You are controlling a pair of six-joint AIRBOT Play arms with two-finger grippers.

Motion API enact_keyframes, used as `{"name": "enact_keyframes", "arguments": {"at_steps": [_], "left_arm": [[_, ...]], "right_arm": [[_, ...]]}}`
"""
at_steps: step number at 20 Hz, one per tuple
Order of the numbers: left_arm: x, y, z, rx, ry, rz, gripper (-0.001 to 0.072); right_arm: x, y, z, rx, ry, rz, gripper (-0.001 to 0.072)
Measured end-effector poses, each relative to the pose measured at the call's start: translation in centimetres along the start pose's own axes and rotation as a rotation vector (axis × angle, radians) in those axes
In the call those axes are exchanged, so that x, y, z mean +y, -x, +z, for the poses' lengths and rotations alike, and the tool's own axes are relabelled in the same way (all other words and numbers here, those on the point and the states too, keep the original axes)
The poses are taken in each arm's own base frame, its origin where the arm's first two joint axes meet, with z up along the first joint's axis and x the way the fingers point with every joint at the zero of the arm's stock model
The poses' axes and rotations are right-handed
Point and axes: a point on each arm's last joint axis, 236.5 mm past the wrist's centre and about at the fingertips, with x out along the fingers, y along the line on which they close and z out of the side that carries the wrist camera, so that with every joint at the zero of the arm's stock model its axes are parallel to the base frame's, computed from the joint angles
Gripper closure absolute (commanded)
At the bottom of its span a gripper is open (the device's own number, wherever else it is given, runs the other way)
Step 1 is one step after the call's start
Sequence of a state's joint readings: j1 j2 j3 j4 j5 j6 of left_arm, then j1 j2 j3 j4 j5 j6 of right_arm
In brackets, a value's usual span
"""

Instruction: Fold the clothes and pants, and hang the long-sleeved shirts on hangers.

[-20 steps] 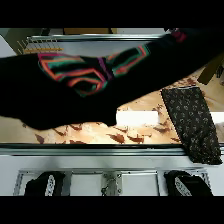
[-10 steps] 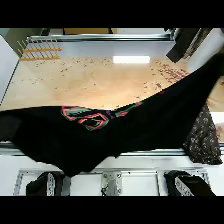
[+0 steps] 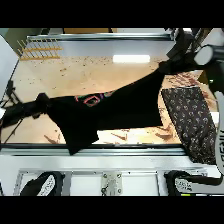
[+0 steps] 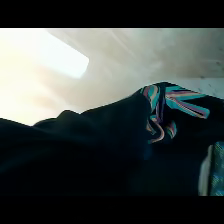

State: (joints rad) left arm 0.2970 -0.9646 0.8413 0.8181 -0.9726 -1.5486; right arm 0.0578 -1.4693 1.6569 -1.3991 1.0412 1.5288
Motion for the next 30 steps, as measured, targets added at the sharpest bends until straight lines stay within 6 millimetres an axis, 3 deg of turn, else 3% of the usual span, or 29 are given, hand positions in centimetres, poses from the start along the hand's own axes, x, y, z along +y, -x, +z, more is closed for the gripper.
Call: {"name": "enact_keyframes", "arguments": {"at_steps": [1,3,5,8,10,15,18,24,29,30], "left_arm": [[0.6,-1.8,1.5,0.016,-0.003,0.014,0.0092],[1.5,-4.4,4.5,0.053,0.004,0.029,0.0093],[2.1,-5.7,6.7,0.087,0.004,0.031,0.0093],[2.8,-6.1,7.1,0.118,-0.013,0.038,0.0093],[3.9,-6.5,4.4,0.182,-0.028,0.067,0.0093],[6.9,-8.9,-6.3,0.388,-0.039,0.145,0.0093],[7.9,-10.1,-9.8,0.444,-0.048,0.173,0.0093],[7.1,-11.7,-12.4,0.463,-0.107,0.181,0.0094],[7.0,-12.3,-12.0,0.424,-0.112,0.191,0.0101],[7.2,-12.3,-11.5,0.408,-0.102,0.194,0.0425]], "right_arm": [[0.1,-0.9,1.0,-0.044,-0.005,0.008,0.0093],[0.0,-1.6,3.2,-0.135,-0.018,0.013,0.0100],[-0.5,-0.5,5.0,-0.211,-0.027,0.008,0.0128],[-1.3,2.1,5.1,-0.225,-0.031,-0.002,0.0128],[-1.1,3.6,3.5,-0.194,-0.023,0.001,0.0128],[-0.5,4.9,-2.7,-0.088,-0.036,0.019,0.0128],[-0.2,4.8,-5.5,-0.042,-0.043,0.027,0.0128],[0.4,4.4,-7.1,-0.016,-0.044,0.043,0.0128],[0.5,4.3,-7.2,-0.018,-0.045,0.045,0.0128],[0.5,4.3,-7.2,-0.018,-0.045,0.045,0.0128]]}}
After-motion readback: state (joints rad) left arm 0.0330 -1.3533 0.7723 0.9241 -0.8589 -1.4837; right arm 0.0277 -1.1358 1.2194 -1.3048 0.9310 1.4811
